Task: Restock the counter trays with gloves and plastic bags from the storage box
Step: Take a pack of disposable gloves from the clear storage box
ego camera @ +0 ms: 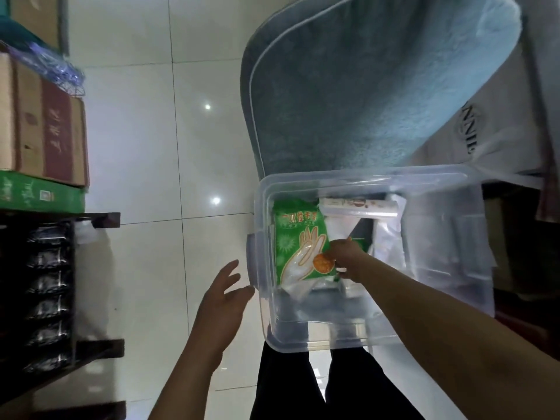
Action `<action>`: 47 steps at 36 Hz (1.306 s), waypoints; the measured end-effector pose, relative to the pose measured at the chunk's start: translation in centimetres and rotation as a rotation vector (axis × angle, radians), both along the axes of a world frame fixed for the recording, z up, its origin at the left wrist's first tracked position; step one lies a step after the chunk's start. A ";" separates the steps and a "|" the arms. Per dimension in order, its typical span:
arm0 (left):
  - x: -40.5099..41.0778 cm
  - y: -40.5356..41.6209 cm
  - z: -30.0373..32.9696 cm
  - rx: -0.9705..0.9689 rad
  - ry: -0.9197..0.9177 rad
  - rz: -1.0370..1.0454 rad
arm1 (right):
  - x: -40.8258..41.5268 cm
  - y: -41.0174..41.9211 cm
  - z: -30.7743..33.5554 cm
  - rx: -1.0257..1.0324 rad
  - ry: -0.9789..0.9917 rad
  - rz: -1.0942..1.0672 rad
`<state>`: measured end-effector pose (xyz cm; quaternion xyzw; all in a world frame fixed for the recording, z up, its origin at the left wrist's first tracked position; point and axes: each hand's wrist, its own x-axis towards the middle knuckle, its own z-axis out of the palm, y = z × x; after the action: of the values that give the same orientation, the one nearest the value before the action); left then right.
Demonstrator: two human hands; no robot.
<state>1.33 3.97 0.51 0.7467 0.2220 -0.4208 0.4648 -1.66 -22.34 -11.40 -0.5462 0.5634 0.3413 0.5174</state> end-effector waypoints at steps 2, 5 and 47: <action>1.0 0.4 0.7 0.003 -0.038 0.008 | 0.0 -0.1 1.9 0.011 -0.044 -0.008; 2.2 0.1 2.1 -0.012 -0.091 0.012 | -0.2 -0.3 5.7 0.031 -0.100 0.028; -22.8 -40.6 19.1 -0.706 0.211 -1.039 | -44.1 -12.8 37.9 -0.541 -0.534 -1.169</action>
<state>-21.50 -36.66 19.58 0.5134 -0.2767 -0.7105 0.3938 -45.79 -35.19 26.52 -0.3283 0.6836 -0.2916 0.5830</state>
